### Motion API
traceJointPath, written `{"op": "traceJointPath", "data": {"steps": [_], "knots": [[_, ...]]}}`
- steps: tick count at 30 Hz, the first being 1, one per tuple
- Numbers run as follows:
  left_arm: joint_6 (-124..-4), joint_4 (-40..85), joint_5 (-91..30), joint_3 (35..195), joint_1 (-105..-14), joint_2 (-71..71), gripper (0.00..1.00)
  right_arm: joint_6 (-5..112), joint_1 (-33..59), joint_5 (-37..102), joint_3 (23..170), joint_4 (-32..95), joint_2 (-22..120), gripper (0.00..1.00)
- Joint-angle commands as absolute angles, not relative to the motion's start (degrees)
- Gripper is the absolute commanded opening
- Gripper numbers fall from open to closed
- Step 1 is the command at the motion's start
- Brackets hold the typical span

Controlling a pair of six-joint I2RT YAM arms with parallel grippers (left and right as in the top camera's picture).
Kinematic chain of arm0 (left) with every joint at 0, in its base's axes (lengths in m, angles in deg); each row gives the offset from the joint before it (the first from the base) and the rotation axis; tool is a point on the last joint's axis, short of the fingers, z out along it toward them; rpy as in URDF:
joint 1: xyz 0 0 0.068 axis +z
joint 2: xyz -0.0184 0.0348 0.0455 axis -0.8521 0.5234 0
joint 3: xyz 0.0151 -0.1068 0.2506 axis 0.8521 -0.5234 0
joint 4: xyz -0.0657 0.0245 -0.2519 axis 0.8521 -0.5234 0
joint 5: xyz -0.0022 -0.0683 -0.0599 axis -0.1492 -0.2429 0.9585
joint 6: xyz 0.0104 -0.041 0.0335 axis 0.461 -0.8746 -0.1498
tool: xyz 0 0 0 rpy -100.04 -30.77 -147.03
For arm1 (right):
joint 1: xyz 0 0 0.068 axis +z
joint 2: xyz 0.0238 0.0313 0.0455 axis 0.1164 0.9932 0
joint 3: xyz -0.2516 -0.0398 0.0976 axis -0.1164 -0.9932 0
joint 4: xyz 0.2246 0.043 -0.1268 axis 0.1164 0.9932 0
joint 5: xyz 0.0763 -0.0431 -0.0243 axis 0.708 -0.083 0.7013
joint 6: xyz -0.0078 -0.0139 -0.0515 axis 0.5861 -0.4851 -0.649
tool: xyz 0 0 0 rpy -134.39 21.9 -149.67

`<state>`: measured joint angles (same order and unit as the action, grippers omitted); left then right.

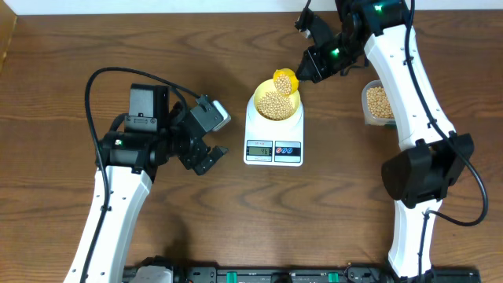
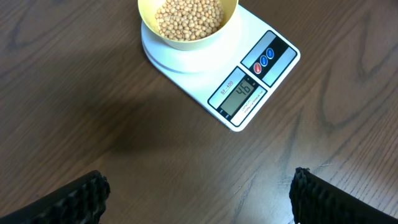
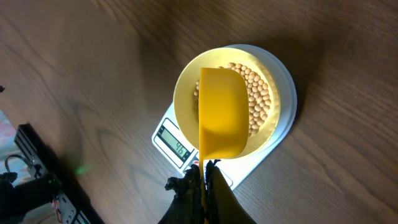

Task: Scoop item into bowl and weigh 50g on scale

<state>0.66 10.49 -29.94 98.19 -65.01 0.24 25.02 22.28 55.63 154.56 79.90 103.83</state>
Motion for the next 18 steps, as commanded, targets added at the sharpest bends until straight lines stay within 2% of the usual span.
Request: {"op": "traceJointPath", "data": {"steps": [1,18], "knots": [[1.42,10.32,-29.85,98.05,-64.83,0.19,0.95,22.95,22.61,56.02,156.03,79.9,103.35,0.01],[1.42,10.32,-29.83,98.05,-64.83,0.19,0.95,18.49,22.59,56.24,156.05,80.08,103.35,0.01]]}}
